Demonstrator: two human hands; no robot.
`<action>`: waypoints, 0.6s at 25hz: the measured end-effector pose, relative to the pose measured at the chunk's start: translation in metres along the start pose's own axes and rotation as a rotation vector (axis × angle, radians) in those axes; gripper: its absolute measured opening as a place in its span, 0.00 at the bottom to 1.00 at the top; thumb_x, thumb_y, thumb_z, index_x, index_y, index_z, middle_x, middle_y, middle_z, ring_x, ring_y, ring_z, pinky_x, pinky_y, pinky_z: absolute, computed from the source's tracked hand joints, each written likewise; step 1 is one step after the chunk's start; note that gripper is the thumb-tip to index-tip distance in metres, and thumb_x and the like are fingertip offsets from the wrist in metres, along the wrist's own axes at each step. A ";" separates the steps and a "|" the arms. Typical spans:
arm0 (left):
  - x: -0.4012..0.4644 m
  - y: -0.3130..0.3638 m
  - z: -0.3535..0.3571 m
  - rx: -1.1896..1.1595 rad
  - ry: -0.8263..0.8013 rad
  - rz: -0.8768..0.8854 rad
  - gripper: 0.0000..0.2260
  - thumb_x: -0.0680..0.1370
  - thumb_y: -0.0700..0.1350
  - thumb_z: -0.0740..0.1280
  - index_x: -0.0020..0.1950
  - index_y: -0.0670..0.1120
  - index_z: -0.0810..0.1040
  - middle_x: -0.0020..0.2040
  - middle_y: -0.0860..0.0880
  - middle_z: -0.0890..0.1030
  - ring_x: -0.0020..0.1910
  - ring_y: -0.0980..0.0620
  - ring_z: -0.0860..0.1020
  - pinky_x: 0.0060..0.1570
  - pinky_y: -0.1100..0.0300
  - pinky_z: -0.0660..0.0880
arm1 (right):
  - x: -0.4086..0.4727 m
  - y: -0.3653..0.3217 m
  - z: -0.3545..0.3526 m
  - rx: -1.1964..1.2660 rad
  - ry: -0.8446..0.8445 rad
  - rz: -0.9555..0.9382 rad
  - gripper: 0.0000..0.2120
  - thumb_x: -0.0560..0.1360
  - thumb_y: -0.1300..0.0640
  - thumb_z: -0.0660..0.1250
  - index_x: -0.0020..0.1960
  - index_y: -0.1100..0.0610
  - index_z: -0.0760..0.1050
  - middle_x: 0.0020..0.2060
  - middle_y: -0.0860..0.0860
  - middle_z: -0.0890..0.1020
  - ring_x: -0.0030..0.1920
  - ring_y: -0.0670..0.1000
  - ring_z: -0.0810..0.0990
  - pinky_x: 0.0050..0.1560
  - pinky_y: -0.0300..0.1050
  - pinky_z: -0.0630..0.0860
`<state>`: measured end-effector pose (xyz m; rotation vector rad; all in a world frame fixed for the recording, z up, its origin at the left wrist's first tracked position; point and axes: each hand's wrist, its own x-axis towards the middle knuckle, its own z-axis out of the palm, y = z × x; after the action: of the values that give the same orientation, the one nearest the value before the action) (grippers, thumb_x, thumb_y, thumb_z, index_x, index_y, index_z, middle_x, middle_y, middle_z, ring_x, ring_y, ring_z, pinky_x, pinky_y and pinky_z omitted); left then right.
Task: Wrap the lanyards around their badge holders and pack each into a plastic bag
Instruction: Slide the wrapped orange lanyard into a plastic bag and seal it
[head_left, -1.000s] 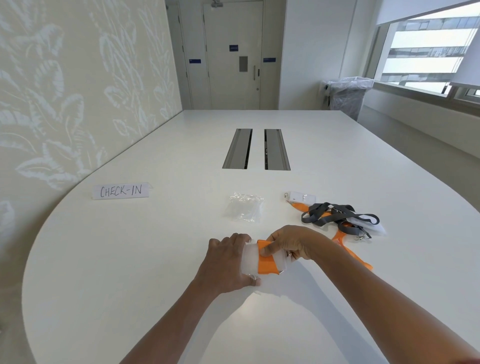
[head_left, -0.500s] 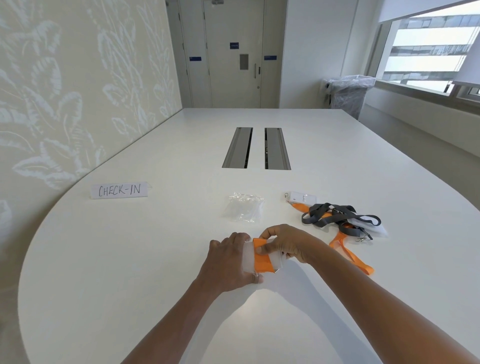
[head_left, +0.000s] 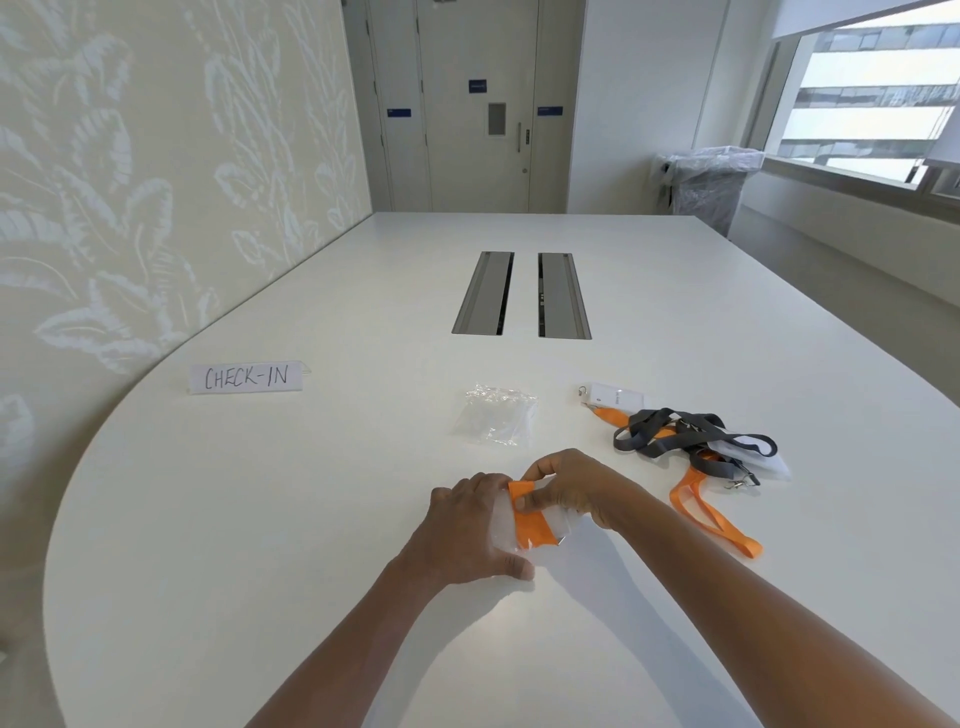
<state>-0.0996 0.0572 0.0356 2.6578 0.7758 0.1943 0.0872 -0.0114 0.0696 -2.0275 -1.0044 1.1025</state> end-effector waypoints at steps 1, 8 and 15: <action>0.000 -0.002 -0.003 -0.092 -0.059 -0.021 0.46 0.62 0.70 0.74 0.74 0.54 0.64 0.68 0.57 0.71 0.67 0.55 0.69 0.69 0.52 0.64 | 0.000 0.002 0.000 0.001 0.007 -0.006 0.13 0.63 0.55 0.84 0.42 0.50 0.82 0.43 0.50 0.82 0.41 0.51 0.79 0.34 0.41 0.79; 0.004 -0.011 -0.012 -0.458 0.139 -0.173 0.08 0.82 0.45 0.64 0.56 0.54 0.81 0.52 0.59 0.84 0.54 0.62 0.80 0.51 0.65 0.76 | -0.004 0.003 0.002 0.060 -0.007 -0.022 0.14 0.64 0.56 0.84 0.45 0.52 0.82 0.48 0.54 0.82 0.45 0.54 0.80 0.44 0.49 0.82; 0.016 -0.007 -0.015 -0.525 0.237 -0.330 0.08 0.78 0.46 0.69 0.39 0.54 0.83 0.37 0.59 0.84 0.37 0.66 0.80 0.32 0.71 0.68 | -0.004 0.001 0.005 -0.015 -0.004 -0.080 0.12 0.63 0.57 0.84 0.42 0.51 0.82 0.46 0.51 0.81 0.46 0.52 0.78 0.46 0.46 0.81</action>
<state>-0.0929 0.0765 0.0468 2.0059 1.0546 0.5479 0.0820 -0.0140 0.0685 -1.9798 -1.0897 1.0603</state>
